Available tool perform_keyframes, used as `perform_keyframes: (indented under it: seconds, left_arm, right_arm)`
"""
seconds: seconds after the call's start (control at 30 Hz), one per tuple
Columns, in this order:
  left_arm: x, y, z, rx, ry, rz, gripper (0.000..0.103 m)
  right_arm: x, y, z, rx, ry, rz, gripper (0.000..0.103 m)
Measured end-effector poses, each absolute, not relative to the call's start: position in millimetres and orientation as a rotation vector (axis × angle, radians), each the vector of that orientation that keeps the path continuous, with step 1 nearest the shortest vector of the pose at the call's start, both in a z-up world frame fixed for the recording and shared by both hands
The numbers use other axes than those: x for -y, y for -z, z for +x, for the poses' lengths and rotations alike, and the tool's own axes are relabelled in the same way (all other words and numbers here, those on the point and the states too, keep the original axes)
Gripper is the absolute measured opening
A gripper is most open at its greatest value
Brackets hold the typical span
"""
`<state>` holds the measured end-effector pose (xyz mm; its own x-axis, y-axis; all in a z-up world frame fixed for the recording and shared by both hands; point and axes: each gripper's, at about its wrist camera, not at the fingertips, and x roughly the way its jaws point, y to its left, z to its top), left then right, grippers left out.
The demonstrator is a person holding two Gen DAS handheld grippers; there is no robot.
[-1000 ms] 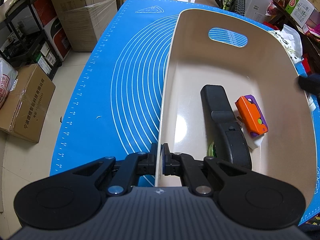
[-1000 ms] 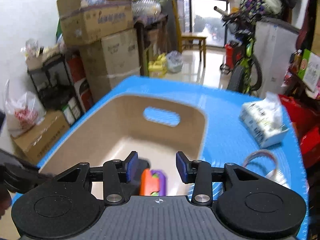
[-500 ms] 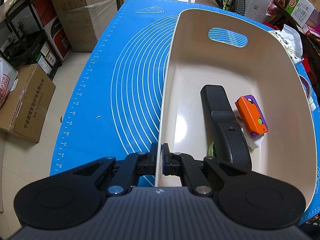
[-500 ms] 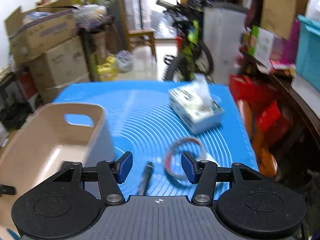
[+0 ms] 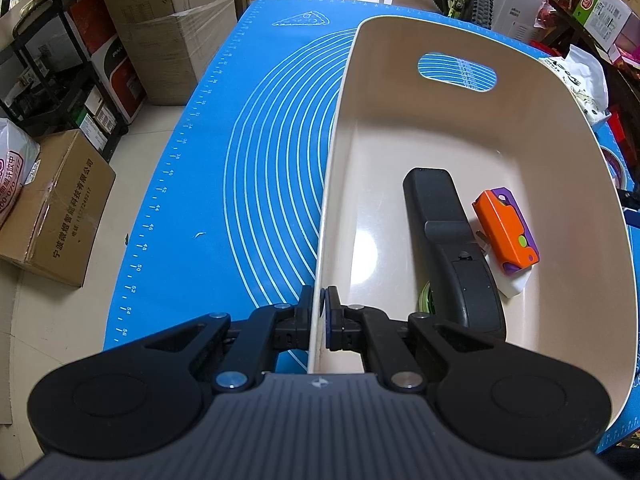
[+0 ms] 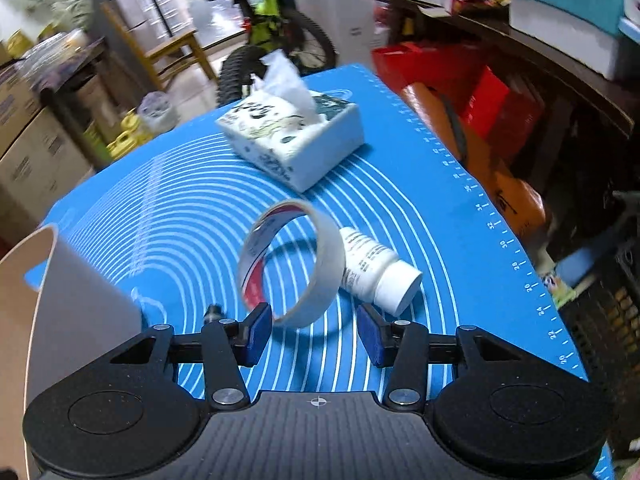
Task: Organize rigid objects
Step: 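Move the right gripper to the clear tape roll and grasp its edge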
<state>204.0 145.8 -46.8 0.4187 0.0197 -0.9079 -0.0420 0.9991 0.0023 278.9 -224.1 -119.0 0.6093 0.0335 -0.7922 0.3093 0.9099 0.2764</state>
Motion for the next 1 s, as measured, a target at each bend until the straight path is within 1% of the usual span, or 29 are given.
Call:
perform_keyframes:
  seconds: [0.1, 0.33, 0.43, 0.47, 0.67, 1.0]
  left_arm:
    - [-145.6, 47.0, 204.2, -1.138, -0.039, -0.023, 0.007]
    - [-145.5, 47.2, 204.3, -1.139, -0.039, -0.021, 0.007]
    - [-145.0, 47.5, 204.4, -1.139, -0.039, -0.021, 0.007]
    - [-145.0, 47.5, 204.3, -1.139, -0.039, -0.021, 0.007]
    - [-145.1, 47.4, 204.5, -1.138, -0.039, -0.021, 0.007]
    - [-144.7, 47.7, 204.3, -1.138, -0.039, -0.027, 0.007]
  right_arm:
    - [227.2, 125.8, 286.7, -0.919, 0.191, 0.46, 0.059]
    - [224.1, 137.0, 304.0, -0.948, 0.252, 0.459, 0.058]
    - [223.4, 138.0, 308.7, -0.945, 0.266, 0.465, 0.045]
    - [222.3, 137.8, 309.8, -0.946, 0.262, 0.454, 0.033]
    - [220.8, 137.1, 299.6, -0.929, 0.253, 0.411, 0.017]
    - [223.6, 119.7, 277.7, -0.891, 0.211, 0.381, 0.016]
